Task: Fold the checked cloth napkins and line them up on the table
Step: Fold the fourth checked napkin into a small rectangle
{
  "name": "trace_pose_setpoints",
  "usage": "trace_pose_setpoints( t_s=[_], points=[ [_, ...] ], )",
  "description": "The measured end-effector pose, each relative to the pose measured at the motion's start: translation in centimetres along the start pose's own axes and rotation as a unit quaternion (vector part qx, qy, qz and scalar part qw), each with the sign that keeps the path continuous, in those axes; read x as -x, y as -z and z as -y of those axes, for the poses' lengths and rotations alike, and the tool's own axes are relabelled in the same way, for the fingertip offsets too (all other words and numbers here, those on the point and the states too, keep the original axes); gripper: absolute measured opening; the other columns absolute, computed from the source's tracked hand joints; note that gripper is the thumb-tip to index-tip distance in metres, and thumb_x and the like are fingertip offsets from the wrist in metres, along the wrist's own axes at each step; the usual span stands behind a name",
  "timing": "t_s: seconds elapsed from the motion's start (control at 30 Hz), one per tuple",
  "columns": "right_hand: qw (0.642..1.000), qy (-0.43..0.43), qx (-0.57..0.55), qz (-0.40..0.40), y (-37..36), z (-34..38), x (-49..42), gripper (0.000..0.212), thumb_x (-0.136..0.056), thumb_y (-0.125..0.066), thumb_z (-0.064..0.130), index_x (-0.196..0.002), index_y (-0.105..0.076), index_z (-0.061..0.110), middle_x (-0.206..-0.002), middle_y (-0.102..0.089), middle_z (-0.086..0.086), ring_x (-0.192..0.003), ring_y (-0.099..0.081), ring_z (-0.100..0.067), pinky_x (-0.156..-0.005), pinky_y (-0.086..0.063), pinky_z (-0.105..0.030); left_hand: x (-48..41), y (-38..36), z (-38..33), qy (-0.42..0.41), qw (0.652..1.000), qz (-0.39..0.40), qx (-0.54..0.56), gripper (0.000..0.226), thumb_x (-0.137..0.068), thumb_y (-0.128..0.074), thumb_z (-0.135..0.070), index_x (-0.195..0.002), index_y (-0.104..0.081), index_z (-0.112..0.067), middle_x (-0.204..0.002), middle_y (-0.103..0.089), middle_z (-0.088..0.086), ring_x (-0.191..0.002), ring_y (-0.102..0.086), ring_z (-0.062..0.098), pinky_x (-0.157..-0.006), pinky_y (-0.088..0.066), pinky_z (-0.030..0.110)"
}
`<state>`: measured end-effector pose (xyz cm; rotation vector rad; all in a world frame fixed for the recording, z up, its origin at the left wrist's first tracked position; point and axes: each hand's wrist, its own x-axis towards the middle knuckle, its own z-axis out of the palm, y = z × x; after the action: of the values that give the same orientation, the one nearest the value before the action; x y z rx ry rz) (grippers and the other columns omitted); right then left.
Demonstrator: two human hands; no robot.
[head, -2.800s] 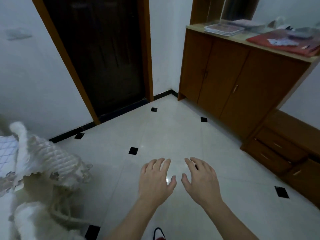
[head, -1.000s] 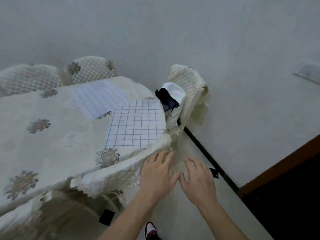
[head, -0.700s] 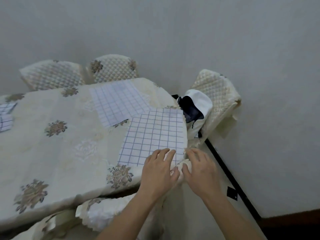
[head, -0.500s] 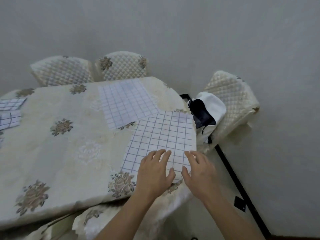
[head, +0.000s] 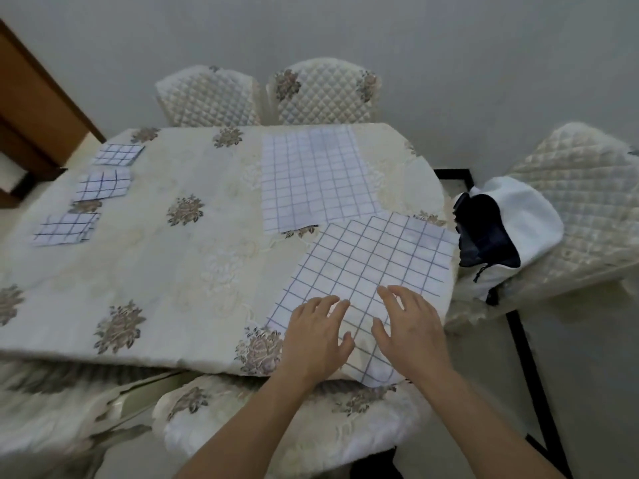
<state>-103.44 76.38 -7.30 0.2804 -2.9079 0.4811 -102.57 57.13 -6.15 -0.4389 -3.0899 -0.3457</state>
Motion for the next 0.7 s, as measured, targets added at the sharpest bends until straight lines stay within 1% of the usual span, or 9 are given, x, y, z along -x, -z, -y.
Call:
trace_pose_setpoints(
  t_s=[0.13,0.27,0.33,0.4,0.43,0.53,0.63,0.7],
  points=[
    [0.999,0.024,-0.008,0.041,-1.4,-0.9,0.0,0.050,-0.085,-0.068,0.035,-0.131,-0.060,0.017,-0.127,-0.062,-0.006,-0.114,-0.060,-0.027,-0.093,-0.051,-0.044,0.0,-1.3,1.9,0.015,0.998,0.044,-0.032,0.051,-0.081,-0.057,-0.042,-0.128,-0.060,-0.022,-0.127,-0.064,-0.001,-0.112,-0.062,0.023,-0.091,-0.051,0.042],
    [0.997,0.039,-0.014,0.070,-2.5,-0.2,-0.3,0.047,-0.087,-0.059,0.039,-0.130,-0.061,0.019,-0.126,-0.062,-0.004,-0.113,-0.060,-0.025,-0.092,-0.051,-0.042,0.0,-2.6,4.4,0.005,0.991,0.120,-0.051,0.053,-0.089,-0.052,-0.040,-0.138,-0.052,-0.019,-0.136,-0.057,0.001,-0.117,-0.057,0.026,-0.089,-0.051,0.043],
    [0.994,0.047,-0.016,0.094,-3.4,0.1,-0.6,0.048,-0.089,-0.052,0.043,-0.131,-0.060,0.021,-0.130,-0.060,-0.002,-0.118,-0.057,-0.023,-0.097,-0.049,-0.041,-0.1,-3.5,5.8,-0.016,0.988,0.138,-0.063,0.052,-0.088,-0.052,-0.036,-0.136,-0.053,-0.017,-0.131,-0.060,0.004,-0.112,-0.060,0.028,-0.083,-0.053,0.045],
    [0.991,0.053,-0.015,0.119,-4.4,0.5,-0.8,0.049,-0.090,-0.048,0.046,-0.132,-0.060,0.022,-0.133,-0.059,-0.001,-0.121,-0.055,-0.023,-0.099,-0.048,-0.041,-0.2,-4.5,7.3,-0.056,0.986,0.137,-0.076,0.049,-0.082,-0.055,-0.034,-0.127,-0.059,-0.016,-0.120,-0.065,0.004,-0.102,-0.063,0.027,-0.076,-0.056,0.043],
    [0.989,0.055,-0.017,0.134,-4.8,0.7,-0.8,0.050,-0.089,-0.048,0.046,-0.131,-0.060,0.022,-0.133,-0.058,-0.002,-0.121,-0.056,-0.023,-0.098,-0.050,-0.042,-0.2,-5.1,8.1,-0.082,0.985,0.129,-0.079,0.048,-0.080,-0.057,-0.034,-0.124,-0.060,-0.016,-0.117,-0.066,0.004,-0.100,-0.062,0.026,-0.075,-0.056,0.042],
    [0.982,0.060,-0.010,0.181,-6.3,1.3,-0.2,0.051,-0.089,-0.052,0.046,-0.133,-0.058,0.021,-0.135,-0.057,-0.004,-0.123,-0.055,-0.026,-0.100,-0.050,-0.044,-0.8,-6.4,10.2,-0.181,0.977,0.095,-0.065,0.047,-0.079,-0.056,-0.037,-0.122,-0.060,-0.017,-0.123,-0.063,0.004,-0.108,-0.060,0.024,-0.082,-0.054,0.040],
    [0.973,0.055,0.003,0.225,-7.2,1.7,0.3,0.056,-0.090,-0.055,0.047,-0.140,-0.050,0.023,-0.142,-0.052,-0.003,-0.131,-0.049,-0.027,-0.107,-0.043,-0.044,-1.4,-7.3,11.5,-0.274,0.955,0.093,-0.058,0.052,-0.083,-0.055,-0.039,-0.130,-0.057,-0.016,-0.137,-0.057,0.006,-0.123,-0.054,0.024,-0.100,-0.049,0.043],
    [0.965,0.044,0.008,0.257,-7.6,2.3,0.7,0.060,-0.091,-0.056,0.047,-0.145,-0.043,0.023,-0.149,-0.045,-0.003,-0.137,-0.042,-0.027,-0.111,-0.038,-0.044,-1.4,-7.9,12.2,-0.306,0.944,0.112,-0.055,0.058,-0.085,-0.056,-0.040,-0.137,-0.054,-0.015,-0.146,-0.051,0.005,-0.133,-0.047,0.023,-0.110,-0.042,0.044]
  ],
)
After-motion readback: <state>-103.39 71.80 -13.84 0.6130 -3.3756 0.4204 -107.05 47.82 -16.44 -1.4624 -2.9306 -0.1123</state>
